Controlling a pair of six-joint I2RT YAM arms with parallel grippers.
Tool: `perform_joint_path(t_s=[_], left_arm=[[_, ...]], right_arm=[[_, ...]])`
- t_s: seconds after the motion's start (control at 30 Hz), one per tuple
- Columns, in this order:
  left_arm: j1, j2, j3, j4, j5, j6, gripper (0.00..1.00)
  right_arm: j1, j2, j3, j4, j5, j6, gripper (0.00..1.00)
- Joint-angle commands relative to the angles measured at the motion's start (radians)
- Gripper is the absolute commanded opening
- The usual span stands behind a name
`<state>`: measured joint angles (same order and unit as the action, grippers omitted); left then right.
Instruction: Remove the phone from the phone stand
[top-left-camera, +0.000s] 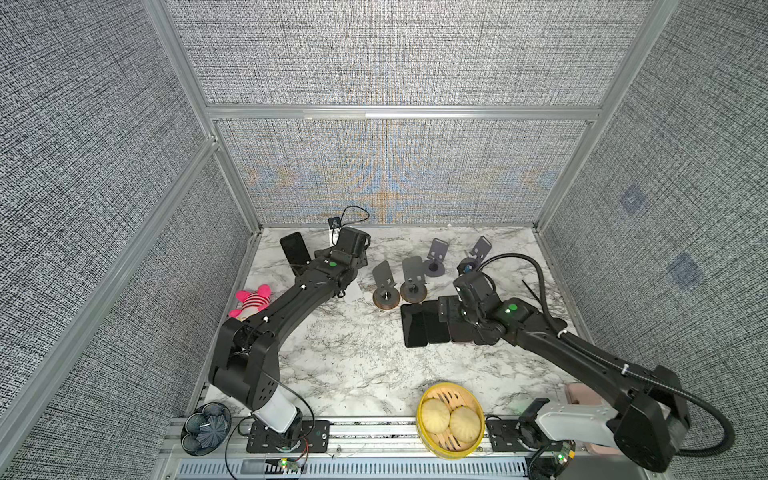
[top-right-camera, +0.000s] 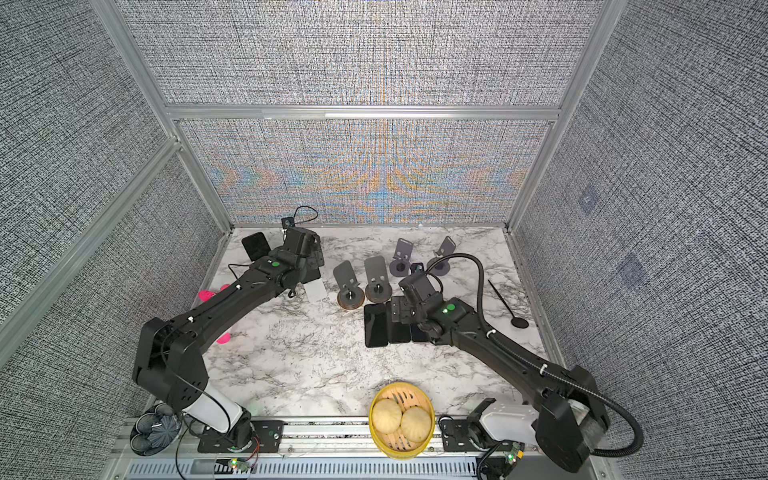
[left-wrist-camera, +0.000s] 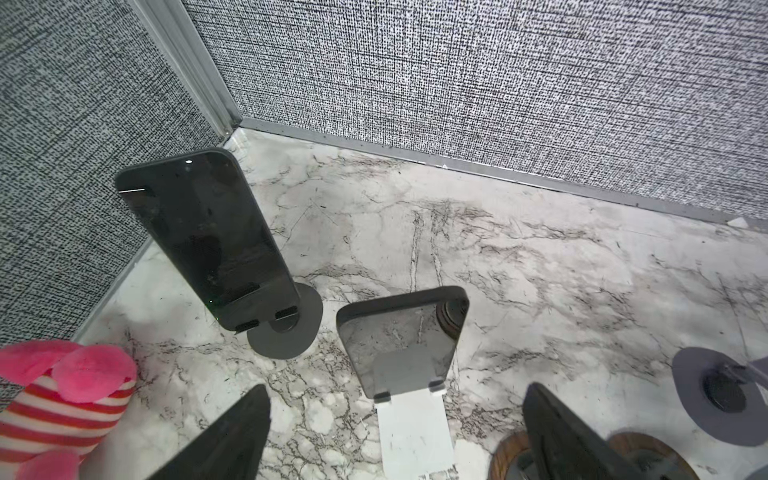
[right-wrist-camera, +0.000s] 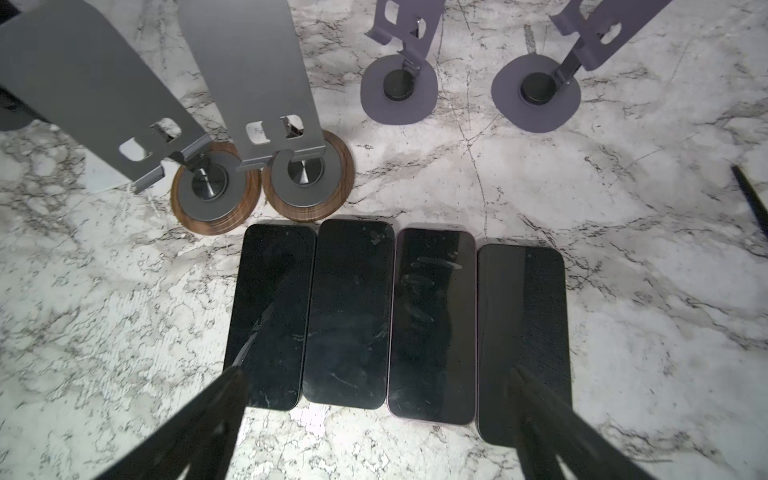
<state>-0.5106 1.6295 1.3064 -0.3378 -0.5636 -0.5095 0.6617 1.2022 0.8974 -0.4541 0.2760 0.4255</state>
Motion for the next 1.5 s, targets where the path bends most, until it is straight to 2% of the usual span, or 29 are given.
perform_joint_path(t_s=[0.0,0.17,0.37,0.87,1.3,1.47], left_arm=[[-0.001,0.025,0.016,0.029,-0.028,-0.002,0.98],[0.01,0.08,0.069,-0.036,-0.024,-0.063,0.98],[0.023,0.123,0.084,-0.03,-0.033,-0.093,0.98],[0.048,0.194,0.083,0.016,-0.048,-0.081,0.98],[0.072,0.22,0.088,0.036,-0.041,-0.09,0.93],[0.078,0.231,0.089,0.034,-0.039,-0.105,0.88]], right_arm=[[-0.002,-0.072,-0.063,0.131,-0.04,-0.058,0.99],[-0.01,-0.103,-0.077,0.094,-0.032,-0.062,0.99],[-0.01,-0.107,-0.084,0.076,-0.056,-0.056,0.99],[-0.01,-0.125,-0.087,0.061,-0.048,-0.061,0.99],[-0.011,-0.169,-0.116,0.04,-0.034,-0.072,0.99],[-0.011,-0.161,-0.124,0.053,-0.037,-0.075,0.99]])
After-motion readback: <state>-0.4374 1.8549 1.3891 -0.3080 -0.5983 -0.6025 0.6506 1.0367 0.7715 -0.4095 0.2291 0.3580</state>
